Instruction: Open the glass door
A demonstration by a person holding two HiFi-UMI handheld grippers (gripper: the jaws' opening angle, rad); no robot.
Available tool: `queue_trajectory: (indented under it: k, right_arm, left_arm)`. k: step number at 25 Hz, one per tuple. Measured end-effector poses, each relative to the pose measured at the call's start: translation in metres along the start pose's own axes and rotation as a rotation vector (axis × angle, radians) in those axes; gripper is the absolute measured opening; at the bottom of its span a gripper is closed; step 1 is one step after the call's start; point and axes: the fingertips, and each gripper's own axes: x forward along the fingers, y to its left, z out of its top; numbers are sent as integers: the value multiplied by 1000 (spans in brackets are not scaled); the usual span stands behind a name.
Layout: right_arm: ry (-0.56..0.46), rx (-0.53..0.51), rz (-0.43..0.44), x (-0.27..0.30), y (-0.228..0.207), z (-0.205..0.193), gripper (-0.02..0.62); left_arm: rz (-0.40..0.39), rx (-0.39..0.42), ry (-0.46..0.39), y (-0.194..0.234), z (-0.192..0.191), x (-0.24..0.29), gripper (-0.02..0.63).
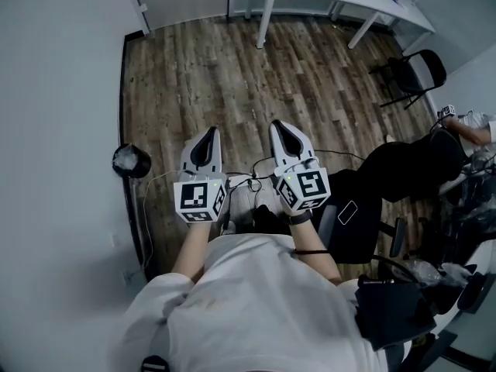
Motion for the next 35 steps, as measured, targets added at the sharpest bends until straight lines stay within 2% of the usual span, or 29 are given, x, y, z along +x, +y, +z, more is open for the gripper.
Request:
queue_trajectory:
  k: [4, 8, 13, 17, 19, 24, 28, 32, 35]
  right_arm:
    - [11, 11, 57, 26, -32, -5, 21]
    - [-12, -5, 98, 49, -78, 9, 21]
    - [-7, 8, 85, 60, -144, 20, 21]
    - [-13, 22, 41, 59, -179, 18, 21]
    - [1, 46, 48, 63, -185, 12, 21]
    - [9, 47, 96, 86, -173, 9, 21]
    - [25, 45, 101, 123, -169, -2, 21]
    - [55, 26, 77, 189, -172, -20, 21]
    - [54, 16, 54, 261, -183, -17, 21]
  left_arm:
    - [25, -13, 0, -6, -4, 46, 5]
    - [42, -13, -14, -26, -3, 101, 5]
    - [63, -9, -8, -55, 4, 153, 5]
    - [53, 22, 5, -75, 3, 173, 5]
    - [56, 23, 14, -78, 2, 178, 5]
    - [79, 12, 27, -55, -1, 188, 5]
    - [74, 5, 25, -23, -7, 210, 5]
    - [37, -10, 13, 27, -18, 263, 5]
    - [-9, -12, 1, 71, -12, 321, 5]
